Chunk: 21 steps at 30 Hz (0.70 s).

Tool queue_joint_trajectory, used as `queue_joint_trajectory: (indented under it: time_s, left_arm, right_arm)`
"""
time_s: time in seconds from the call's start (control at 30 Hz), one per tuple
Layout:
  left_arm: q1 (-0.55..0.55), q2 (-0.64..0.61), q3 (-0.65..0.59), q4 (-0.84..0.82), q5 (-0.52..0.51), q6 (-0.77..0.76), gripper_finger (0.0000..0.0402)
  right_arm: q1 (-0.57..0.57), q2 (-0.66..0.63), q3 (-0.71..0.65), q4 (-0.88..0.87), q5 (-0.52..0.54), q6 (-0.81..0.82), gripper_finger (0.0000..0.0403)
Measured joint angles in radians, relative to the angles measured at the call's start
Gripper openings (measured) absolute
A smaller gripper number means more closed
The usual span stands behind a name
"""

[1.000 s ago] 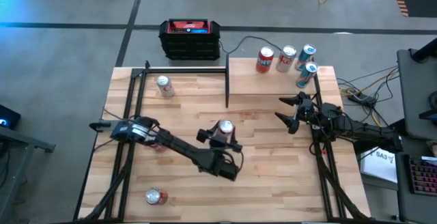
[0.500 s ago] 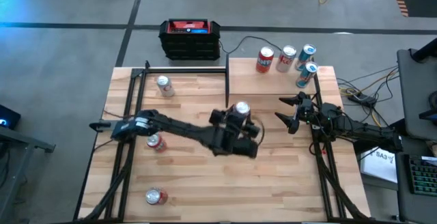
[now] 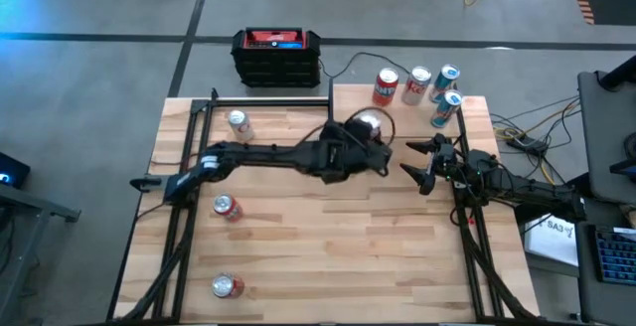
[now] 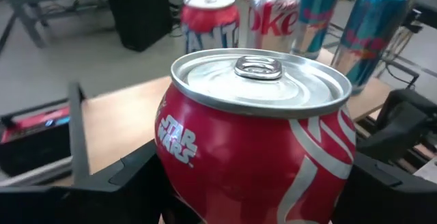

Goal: Place canned beverage on shelf
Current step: Put the top red white soda can on the shelf

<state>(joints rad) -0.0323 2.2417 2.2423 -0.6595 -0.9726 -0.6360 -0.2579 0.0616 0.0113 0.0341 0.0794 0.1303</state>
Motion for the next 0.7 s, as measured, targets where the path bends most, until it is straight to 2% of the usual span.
queue_joint_trajectory:
  time_s: [0.17,0.33,0.57,0.7]
  left_arm:
    - [0.065,0.0,0.003,0.053,0.111,0.094,0.0284]
    - [0.133,-0.001,0.002,0.05,0.214,0.097,0.0284]
    - [0.176,-0.008,0.001,0.045,0.246,0.138,0.0284]
    - [0.194,-0.034,0.001,-0.016,0.279,0.155,0.0284]
  right_arm:
    - [0.0,0.0,0.0,0.002,0.027,0.0,0.0359]
    - [0.0,0.0,0.0,0.004,0.052,0.0,0.0359]
    - [0.0,0.0,0.0,0.004,0.052,0.0,0.0359]
    - [0.0,0.0,0.0,0.003,0.052,0.0,0.0359]
